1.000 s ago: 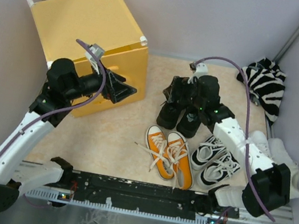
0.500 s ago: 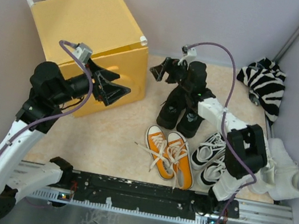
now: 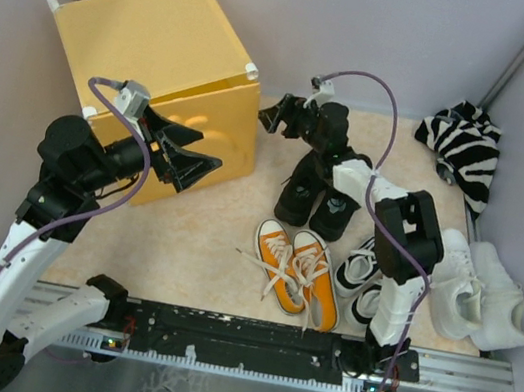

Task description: Place and organize the shoes in the shoe cabinet

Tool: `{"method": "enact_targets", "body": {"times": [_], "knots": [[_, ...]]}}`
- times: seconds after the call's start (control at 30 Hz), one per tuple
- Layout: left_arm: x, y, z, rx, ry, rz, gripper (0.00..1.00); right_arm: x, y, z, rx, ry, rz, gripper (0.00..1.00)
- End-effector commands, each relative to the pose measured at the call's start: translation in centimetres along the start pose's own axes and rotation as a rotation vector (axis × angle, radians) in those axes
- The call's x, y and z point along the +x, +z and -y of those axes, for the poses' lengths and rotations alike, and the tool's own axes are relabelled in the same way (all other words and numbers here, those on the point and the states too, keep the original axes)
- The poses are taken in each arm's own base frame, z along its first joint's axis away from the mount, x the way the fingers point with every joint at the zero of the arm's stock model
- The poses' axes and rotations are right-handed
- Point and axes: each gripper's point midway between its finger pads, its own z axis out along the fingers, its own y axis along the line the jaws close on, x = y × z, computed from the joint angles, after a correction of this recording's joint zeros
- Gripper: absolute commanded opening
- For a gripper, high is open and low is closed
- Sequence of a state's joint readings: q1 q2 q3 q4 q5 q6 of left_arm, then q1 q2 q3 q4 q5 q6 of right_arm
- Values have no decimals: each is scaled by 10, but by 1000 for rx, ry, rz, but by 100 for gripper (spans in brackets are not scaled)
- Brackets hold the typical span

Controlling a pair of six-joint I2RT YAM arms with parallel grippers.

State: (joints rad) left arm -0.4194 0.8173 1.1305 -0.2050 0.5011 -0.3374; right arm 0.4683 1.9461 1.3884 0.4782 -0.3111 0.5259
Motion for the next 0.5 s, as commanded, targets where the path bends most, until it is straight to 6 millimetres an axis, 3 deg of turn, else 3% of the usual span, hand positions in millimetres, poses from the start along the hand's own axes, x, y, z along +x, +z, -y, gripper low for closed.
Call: {"method": "enact_targets", "body": {"times": [0.0, 0.1, 0.23, 0.33, 0.47], "knots": [[0, -2, -2, -17, 23, 2, 99, -30, -5, -44, -206, -49, 77, 85], [1, -2, -5, -25, 25, 2, 99, -19, -22, -64, -307, -62, 24, 84], [-2, 1, -5, -26, 21, 9, 99, 0, -57, -82, -386, -78, -49, 82], [-13, 3, 2, 1, 18, 35, 99, 17, -94, -95, -414, -74, -73, 82], [-28, 9, 17, 82, -5, 76, 99, 48, -155, -138, -528, -89, -118, 82]]}}
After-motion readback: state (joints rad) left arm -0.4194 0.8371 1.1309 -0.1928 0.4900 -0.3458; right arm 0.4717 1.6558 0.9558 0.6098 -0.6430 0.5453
